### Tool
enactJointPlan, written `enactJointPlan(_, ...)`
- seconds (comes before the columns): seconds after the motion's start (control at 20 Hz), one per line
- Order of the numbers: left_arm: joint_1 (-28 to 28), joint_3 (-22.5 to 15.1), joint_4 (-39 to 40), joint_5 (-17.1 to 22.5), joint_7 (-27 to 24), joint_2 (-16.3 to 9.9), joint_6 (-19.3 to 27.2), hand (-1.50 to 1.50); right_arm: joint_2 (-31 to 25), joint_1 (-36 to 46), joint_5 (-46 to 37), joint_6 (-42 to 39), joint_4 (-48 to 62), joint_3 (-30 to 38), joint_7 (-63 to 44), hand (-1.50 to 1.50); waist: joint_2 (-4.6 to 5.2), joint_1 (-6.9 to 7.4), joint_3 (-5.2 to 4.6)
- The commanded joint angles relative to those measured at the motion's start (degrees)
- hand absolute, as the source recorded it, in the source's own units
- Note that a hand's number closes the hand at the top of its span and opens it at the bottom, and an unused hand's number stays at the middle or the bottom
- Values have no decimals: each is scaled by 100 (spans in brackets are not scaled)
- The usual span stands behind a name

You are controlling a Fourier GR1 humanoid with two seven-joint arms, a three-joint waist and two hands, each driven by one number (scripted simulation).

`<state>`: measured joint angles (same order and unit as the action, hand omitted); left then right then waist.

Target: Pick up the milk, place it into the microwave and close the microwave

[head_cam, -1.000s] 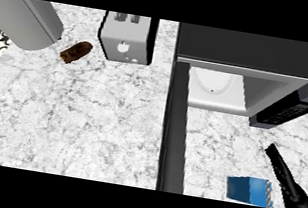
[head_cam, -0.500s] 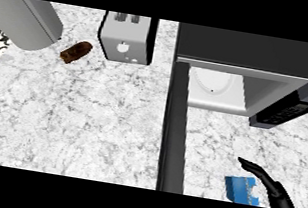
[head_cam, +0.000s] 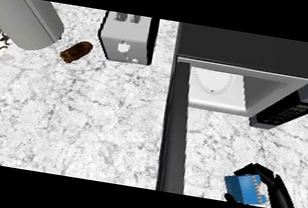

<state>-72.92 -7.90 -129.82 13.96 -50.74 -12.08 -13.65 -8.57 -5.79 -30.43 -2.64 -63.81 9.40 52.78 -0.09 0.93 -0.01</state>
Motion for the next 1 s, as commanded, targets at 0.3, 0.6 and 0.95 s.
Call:
enactJointPlan(0.3, -324, 235, 152, 134, -302, -60, -448, -150, -87, 629, -277, 771, 1298, 98, 850, 150, -3, 17, 8)
enactJointPlan(0.6, 69, 22, -249, 154, 292, -61, -248, -150, -3, 2250, 51, 1403, 2920, 851, 697, 150, 61, 135, 29)
enactJointPlan(0.95, -337, 378, -116, 462, -30, -137, -617, -150, -52, 2481, 248, 894, 3242, 782, 1297, 150, 9, 70, 12)
